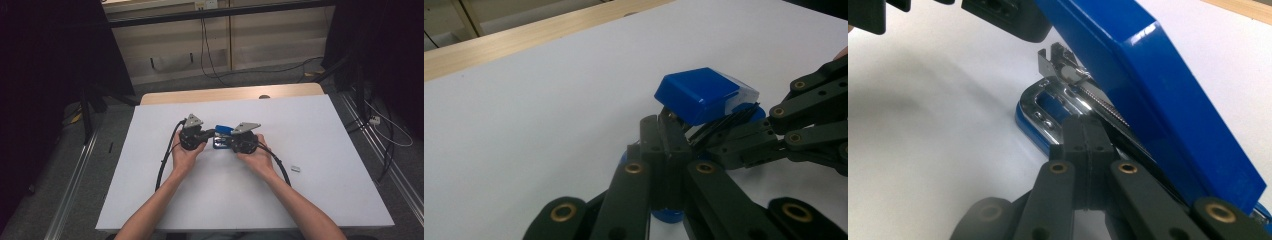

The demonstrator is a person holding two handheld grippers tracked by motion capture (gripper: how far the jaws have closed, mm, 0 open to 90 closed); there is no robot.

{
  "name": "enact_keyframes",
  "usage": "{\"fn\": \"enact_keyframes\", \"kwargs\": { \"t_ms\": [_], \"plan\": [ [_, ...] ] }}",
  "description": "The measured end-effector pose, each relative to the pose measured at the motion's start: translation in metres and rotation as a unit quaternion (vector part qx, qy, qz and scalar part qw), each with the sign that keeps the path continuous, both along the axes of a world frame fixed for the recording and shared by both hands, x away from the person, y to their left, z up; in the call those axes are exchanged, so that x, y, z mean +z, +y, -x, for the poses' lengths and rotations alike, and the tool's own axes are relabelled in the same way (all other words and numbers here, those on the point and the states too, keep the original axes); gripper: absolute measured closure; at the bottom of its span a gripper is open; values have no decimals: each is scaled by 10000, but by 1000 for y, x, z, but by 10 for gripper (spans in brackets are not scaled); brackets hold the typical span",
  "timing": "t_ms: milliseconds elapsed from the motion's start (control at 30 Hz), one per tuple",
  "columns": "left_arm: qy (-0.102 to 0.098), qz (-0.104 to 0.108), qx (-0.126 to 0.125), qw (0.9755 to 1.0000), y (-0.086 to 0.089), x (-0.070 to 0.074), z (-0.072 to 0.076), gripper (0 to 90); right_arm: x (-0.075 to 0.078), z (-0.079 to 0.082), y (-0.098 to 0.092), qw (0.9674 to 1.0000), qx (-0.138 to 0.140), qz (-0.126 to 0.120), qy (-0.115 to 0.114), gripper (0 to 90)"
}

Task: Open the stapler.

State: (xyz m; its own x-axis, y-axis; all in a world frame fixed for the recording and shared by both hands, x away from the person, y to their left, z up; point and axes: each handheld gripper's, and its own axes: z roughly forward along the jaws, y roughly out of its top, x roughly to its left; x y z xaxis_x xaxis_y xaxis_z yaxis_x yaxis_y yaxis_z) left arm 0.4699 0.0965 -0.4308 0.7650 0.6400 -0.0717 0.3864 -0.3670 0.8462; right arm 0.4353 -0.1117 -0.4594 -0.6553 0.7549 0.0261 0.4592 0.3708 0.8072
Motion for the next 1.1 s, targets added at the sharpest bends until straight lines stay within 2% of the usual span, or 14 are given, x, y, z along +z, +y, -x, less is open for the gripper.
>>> {"fn": "enact_keyframes", "kwargs": {
  "t_ms": [867,1100],
  "plan": [
    [-88,189,-30,9998,-2,6,0,900,0,1,1,10000,-21,12,-39,900],
    [-65,204,-39,9998,-2,6,0,900,2,5,0,9997,10,-88,-212,900]
  ]
}}
